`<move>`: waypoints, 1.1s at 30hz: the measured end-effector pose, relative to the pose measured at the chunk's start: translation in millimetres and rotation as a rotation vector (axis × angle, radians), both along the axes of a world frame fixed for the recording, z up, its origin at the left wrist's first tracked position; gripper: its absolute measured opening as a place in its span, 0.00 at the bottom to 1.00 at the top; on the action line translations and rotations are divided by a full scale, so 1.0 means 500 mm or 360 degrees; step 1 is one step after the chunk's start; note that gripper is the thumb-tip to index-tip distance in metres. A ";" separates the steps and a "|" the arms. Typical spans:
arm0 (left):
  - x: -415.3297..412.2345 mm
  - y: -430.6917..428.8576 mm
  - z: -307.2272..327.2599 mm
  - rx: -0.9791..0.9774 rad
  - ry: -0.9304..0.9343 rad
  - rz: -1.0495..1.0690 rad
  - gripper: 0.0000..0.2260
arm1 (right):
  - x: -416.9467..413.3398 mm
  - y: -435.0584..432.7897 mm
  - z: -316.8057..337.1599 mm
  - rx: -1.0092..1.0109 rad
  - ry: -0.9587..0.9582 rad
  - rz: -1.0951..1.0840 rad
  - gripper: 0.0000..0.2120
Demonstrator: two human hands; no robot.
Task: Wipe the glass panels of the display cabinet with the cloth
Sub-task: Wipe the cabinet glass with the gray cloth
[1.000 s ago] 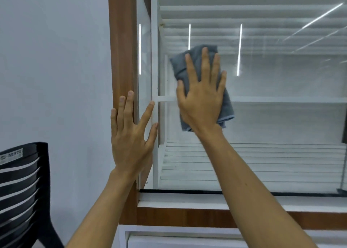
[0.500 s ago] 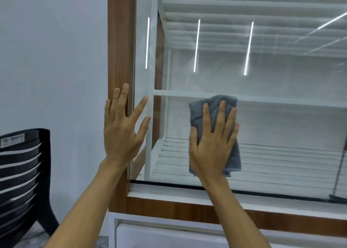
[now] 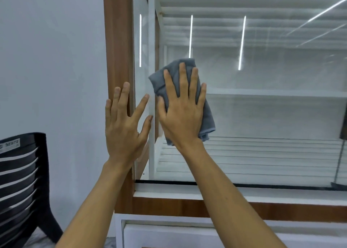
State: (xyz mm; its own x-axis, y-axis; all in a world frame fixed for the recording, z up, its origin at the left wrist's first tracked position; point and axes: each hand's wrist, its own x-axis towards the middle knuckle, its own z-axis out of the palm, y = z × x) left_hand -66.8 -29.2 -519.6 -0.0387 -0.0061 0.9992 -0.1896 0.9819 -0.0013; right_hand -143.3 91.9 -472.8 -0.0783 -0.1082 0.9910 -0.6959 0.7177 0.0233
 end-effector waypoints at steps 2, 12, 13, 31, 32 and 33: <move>0.001 0.000 0.000 0.0004 0.0004 -0.0001 0.23 | -0.018 0.037 0.031 -0.0044 0.0006 -0.0018 0.29; 0.000 0.005 0.001 0.0031 0.0013 -0.0014 0.22 | -0.129 0.314 0.034 -0.0480 -0.0215 -0.0145 0.28; -0.001 0.008 0.001 0.0045 0.0017 -0.0025 0.22 | -0.134 0.328 0.021 -0.0504 -0.0226 -0.0135 0.28; -0.142 0.353 -0.025 0.0062 -0.0072 -0.0266 0.27 | -0.166 0.407 -0.190 -0.0096 -0.0190 -0.0131 0.31; -0.152 0.370 -0.017 0.0050 -0.0076 -0.0259 0.27 | -0.172 0.413 -0.182 -0.0071 -0.0177 -0.0132 0.31; -0.162 0.386 -0.010 0.0031 -0.0082 -0.0254 0.27 | -0.178 0.419 -0.172 -0.0047 -0.0167 -0.0132 0.31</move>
